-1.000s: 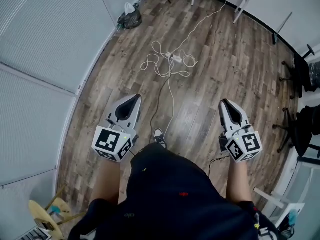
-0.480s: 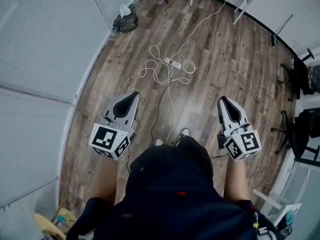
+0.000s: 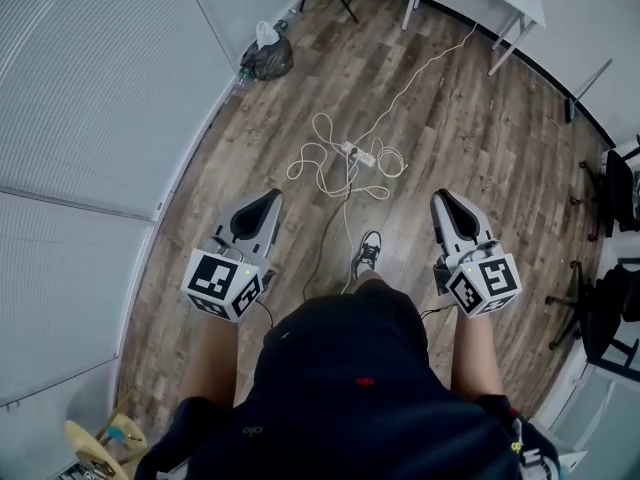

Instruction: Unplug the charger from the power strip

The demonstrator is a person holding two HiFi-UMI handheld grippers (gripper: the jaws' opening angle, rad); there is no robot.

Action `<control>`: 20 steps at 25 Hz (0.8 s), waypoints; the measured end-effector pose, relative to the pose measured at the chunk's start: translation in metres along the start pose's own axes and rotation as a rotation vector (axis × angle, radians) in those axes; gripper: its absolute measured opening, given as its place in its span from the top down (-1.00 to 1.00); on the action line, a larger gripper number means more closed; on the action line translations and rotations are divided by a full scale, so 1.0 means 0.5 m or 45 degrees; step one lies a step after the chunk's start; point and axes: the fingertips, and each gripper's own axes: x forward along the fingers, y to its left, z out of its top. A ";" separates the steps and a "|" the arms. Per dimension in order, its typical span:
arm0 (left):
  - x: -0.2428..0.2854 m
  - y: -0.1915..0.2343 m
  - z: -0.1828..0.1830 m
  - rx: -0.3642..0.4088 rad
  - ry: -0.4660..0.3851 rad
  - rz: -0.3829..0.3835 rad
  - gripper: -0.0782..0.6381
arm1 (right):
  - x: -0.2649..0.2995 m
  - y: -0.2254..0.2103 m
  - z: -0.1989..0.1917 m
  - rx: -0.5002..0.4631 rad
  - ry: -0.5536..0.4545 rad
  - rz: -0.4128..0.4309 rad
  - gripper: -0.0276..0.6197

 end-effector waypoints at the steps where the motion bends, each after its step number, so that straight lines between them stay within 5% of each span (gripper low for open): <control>1: 0.033 0.003 0.014 0.007 0.000 0.004 0.72 | 0.024 -0.029 0.013 -0.005 -0.004 0.016 0.79; 11: 0.302 0.056 0.084 -0.053 0.074 0.130 0.72 | 0.235 -0.348 0.065 0.044 0.032 0.052 0.79; 20: 0.467 0.107 0.085 -0.062 0.127 0.019 0.72 | 0.324 -0.420 0.007 0.138 0.105 0.017 0.79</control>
